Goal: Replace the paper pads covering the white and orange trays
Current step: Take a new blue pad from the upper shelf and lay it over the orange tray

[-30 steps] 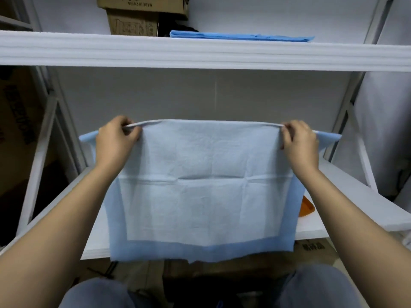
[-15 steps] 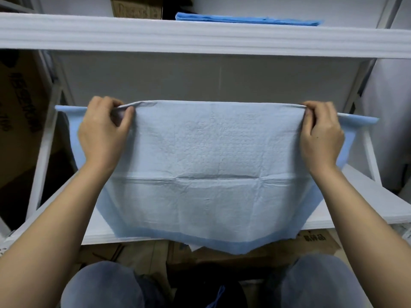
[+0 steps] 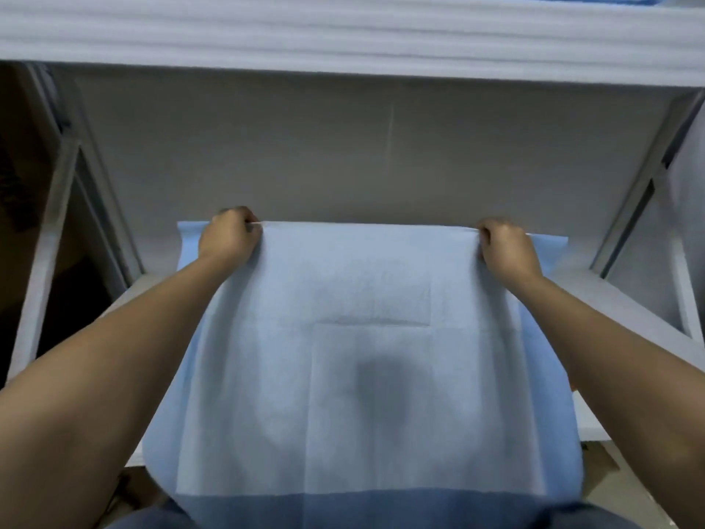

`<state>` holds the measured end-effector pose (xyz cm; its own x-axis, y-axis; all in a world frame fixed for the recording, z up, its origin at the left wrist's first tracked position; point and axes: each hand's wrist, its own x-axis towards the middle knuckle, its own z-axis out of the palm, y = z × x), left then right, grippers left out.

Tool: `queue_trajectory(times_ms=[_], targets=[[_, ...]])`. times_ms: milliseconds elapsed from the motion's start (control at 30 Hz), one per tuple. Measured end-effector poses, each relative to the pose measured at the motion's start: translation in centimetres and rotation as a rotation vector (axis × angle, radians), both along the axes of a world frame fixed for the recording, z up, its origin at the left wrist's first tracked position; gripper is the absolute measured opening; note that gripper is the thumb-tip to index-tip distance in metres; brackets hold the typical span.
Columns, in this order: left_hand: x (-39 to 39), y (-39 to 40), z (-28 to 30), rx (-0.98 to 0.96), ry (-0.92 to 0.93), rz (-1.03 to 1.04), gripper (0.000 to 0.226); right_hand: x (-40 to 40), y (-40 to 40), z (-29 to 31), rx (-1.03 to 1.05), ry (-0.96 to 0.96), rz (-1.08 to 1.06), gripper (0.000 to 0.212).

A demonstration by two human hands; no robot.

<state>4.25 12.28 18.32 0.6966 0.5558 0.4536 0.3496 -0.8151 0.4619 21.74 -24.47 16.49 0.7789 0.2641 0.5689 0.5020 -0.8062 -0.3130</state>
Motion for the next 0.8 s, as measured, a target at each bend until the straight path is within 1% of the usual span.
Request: queue_trajectory(times_ms=[67, 167, 300, 433, 533, 633, 700, 800], targets=[[2.5, 1.1, -1.6, -0.064, 0.074, 0.012, 0.017, 2.4, 1.3, -1.4, -0.015, 0.061, -0.001, 0.032], [5.7, 2.7, -4.1, -0.136, 0.124, 0.035, 0.016, 5.6, 3.3, -3.7, -0.004, 0.127, 0.0, 0.032], [9.6, 4.6, -8.2, -0.201, 0.132, 0.071, 0.016, 10.1, 6.2, -7.3, -0.003, 0.173, 0.017, 0.033], [12.3, 6.2, -10.5, -0.314, 0.1, 0.114, 0.016, 12.8, 8.0, -9.5, 0.161, 0.232, 0.002, 0.035], [13.9, 6.6, -12.4, -0.334, 0.101, 0.069, 0.027, 13.8, 9.2, -11.2, 0.266, 0.286, -0.003, 0.035], [14.7, 6.4, -14.8, -0.372, 0.109, -0.066, 0.04, 13.9, 10.0, -13.1, 0.309, 0.333, 0.046, 0.037], [14.7, 6.1, -16.3, -0.384, 0.189, -0.154, 0.05, 13.9, 10.4, -14.2, 0.314, 0.394, 0.095, 0.043], [14.7, 5.7, -17.8, -0.374, 0.292, -0.178, 0.062, 14.4, 11.1, -15.6, 0.271, 0.512, 0.15, 0.054]])
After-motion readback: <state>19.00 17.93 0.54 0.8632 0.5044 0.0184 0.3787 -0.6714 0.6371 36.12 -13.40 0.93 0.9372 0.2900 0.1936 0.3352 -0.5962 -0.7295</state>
